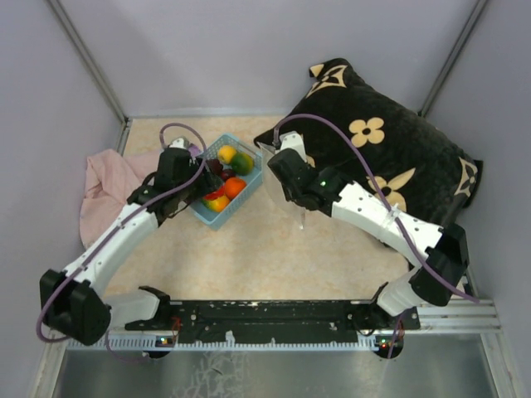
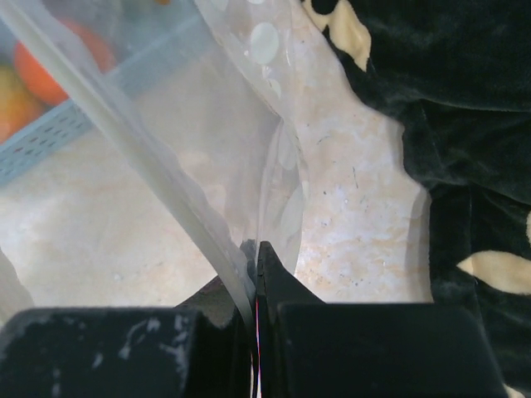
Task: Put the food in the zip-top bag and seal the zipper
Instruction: Pick up the fake fruit from the bin, then place the fake fruit in the zipper food storage bag.
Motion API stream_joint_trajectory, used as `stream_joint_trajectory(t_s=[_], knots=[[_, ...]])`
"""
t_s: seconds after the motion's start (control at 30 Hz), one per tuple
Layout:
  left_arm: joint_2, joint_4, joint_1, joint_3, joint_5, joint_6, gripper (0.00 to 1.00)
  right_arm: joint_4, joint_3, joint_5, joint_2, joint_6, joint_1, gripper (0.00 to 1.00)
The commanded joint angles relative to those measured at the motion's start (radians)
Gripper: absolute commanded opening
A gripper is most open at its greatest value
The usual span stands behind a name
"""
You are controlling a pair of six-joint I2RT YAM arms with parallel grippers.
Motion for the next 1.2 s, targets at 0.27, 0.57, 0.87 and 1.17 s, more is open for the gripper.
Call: stream_joint_trajectory(t_s=[0.27,0.57,0.87,1.17], knots=[[-0.22,0.278,0.003,-0.105,0.406,-0.074,0.33,0.05,0.065,-0.084,0.078,0.084,0.0,0.0],[-0.261,0.336,-0.003,-0.11,0.526,-0.18,0.32,0.13,0.1,-0.157,0.149,0.115,0.0,0.0],[-0.206,0.365,-0.046,-0.103,0.543,-0.252,0.3,0.158,0.13,-0.234,0.181,0.142,0.0,0.0],[-0.117,0.356,-0.081,-0.108,0.467,-0.292,0.3,0.175,0.114,-0.29,0.15,0.155,0.001,0.0]])
